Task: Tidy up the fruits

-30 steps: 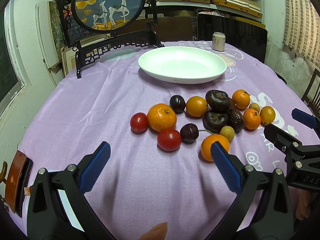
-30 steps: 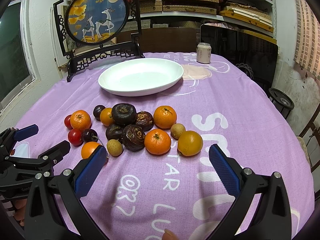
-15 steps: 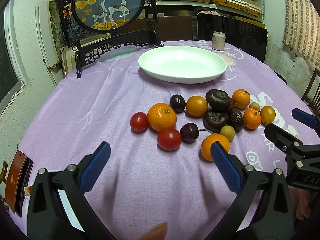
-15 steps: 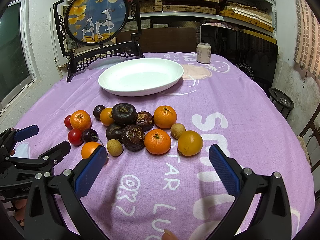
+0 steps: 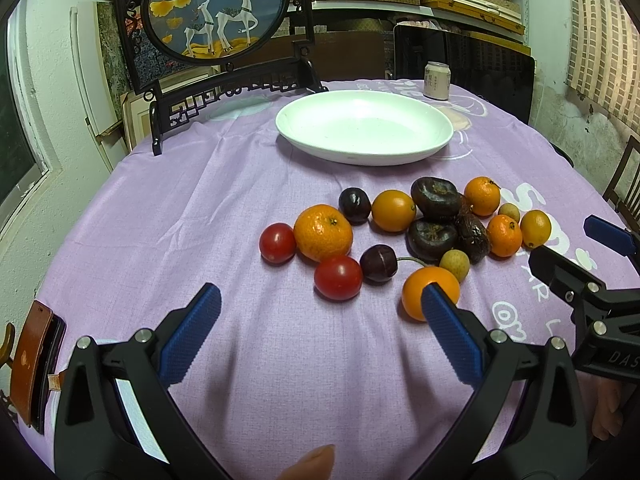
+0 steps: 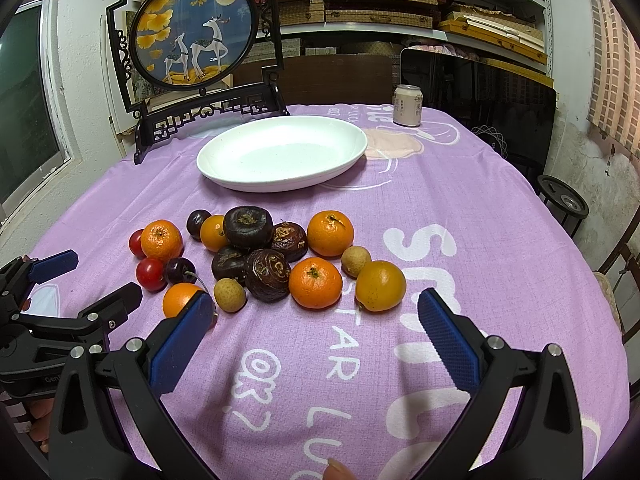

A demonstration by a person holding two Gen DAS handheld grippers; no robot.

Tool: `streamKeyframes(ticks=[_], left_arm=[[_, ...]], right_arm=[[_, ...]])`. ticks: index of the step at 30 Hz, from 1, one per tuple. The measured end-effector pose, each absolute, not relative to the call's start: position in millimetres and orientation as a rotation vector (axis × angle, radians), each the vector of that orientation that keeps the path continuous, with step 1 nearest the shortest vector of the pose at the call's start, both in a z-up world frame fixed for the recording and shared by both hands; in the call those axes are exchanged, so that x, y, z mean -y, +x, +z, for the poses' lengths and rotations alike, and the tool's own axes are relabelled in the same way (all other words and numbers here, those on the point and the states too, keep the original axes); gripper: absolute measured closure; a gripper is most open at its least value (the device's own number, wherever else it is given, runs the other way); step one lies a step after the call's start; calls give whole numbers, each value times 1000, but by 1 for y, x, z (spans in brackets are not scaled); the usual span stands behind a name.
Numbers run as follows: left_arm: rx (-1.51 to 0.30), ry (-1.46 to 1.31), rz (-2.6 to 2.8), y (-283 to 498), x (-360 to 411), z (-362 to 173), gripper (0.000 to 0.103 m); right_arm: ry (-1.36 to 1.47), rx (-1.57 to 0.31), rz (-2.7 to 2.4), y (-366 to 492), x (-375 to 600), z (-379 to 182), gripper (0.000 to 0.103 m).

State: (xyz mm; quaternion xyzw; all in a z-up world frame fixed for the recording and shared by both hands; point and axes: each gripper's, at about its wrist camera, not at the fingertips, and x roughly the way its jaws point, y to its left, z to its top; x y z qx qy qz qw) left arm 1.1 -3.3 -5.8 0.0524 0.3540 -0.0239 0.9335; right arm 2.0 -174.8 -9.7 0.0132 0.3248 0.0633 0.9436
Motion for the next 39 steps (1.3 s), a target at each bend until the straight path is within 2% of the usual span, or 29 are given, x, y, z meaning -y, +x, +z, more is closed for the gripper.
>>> streamKeyframes(ticks=[14, 24, 34, 39], left_arm=[[-774, 110, -63, 4, 3, -15, 2], [-989, 92, -138, 23, 1, -45, 2], [-976, 149, -249, 11, -4, -47, 2], [-955, 65, -220, 21, -22, -39, 2]], right_arm=[[31, -682, 130, 3, 176, -11, 1], [41, -889, 158, 10, 196, -41, 1], [-89, -962, 203, 10, 210, -51, 1], [-34, -946, 240, 2, 216, -48, 1]])
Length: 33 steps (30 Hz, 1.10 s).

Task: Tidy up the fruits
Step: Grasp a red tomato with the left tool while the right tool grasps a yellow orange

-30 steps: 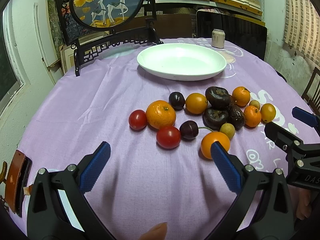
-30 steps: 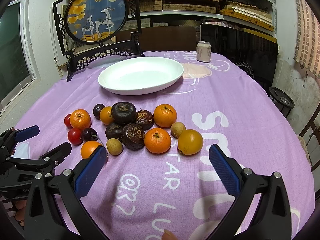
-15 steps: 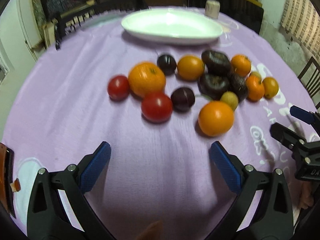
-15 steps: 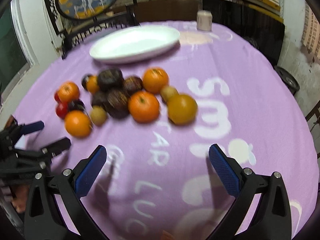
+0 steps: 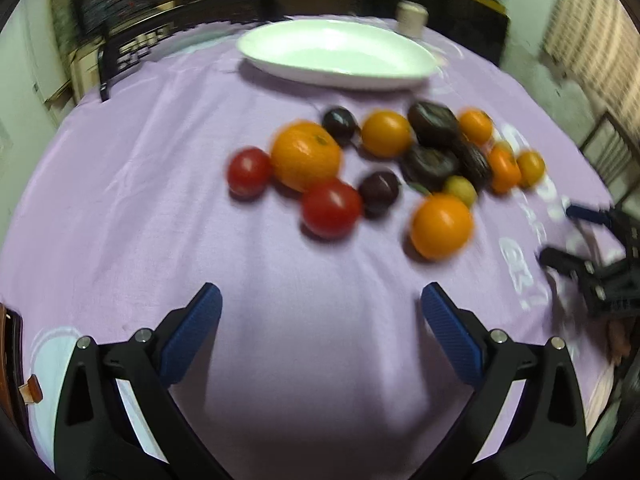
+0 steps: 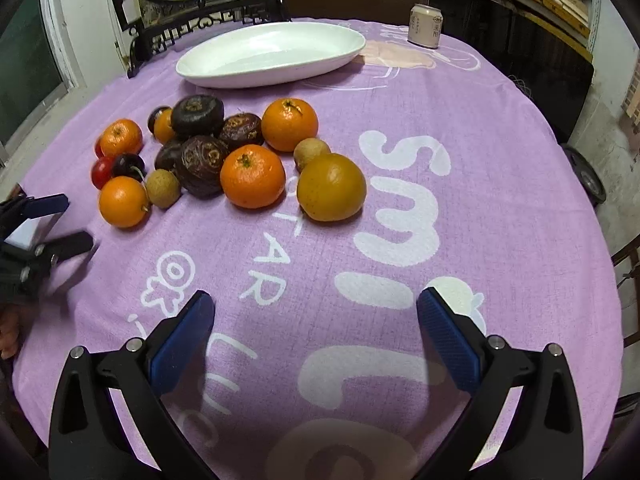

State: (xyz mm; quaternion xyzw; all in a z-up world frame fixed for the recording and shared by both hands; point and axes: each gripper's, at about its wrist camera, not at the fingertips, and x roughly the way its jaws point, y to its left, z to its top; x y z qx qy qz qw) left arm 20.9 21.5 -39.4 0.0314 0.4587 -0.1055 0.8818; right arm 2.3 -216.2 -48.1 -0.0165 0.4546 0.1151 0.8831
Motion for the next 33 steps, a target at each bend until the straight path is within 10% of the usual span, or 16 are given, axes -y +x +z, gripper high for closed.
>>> streamKeyframes(ticks=[21, 33], left_arm=[[-887, 153, -288, 53, 4, -38, 71], [-877, 20, -343, 51, -13, -29, 71]], right_arm=[[152, -891, 310, 32, 231, -40, 38], [159, -865, 307, 58, 229, -41, 53]])
